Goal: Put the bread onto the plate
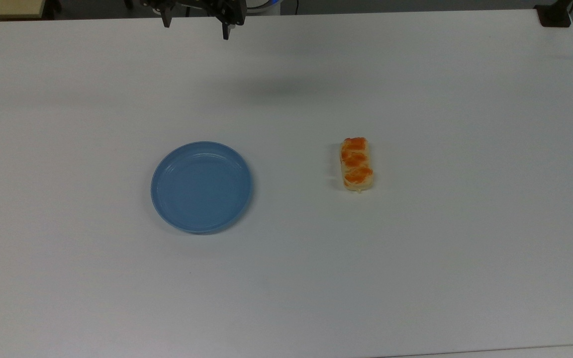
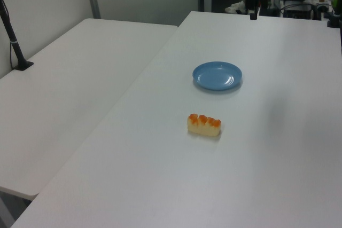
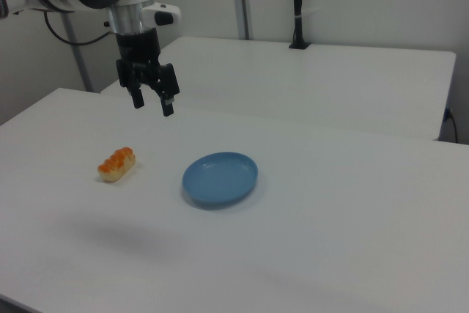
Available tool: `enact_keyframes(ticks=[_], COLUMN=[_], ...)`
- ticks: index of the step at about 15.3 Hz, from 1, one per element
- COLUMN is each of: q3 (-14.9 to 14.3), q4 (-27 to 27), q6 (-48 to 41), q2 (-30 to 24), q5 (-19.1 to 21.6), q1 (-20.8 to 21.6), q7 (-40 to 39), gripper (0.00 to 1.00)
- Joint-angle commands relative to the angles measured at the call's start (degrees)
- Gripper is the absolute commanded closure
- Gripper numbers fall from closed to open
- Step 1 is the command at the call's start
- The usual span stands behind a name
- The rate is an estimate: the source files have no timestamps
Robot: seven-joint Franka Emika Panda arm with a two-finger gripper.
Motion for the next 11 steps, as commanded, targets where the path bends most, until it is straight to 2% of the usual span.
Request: enact_keyframes(ticks=[1,9,11], q3=[-0.6,-0.6,-0.6], q4=[-1.6,-1.5,-1.1], q6=[0.8,0.8,0.8], q2=[-0.6,-0.4,0.7], q5=[0.4,0.4,0.4], q1=[1.1,1.2,2.7], q7=[-0.7,-0.7,-0.8], gripper=[0.0,0.0,0.0])
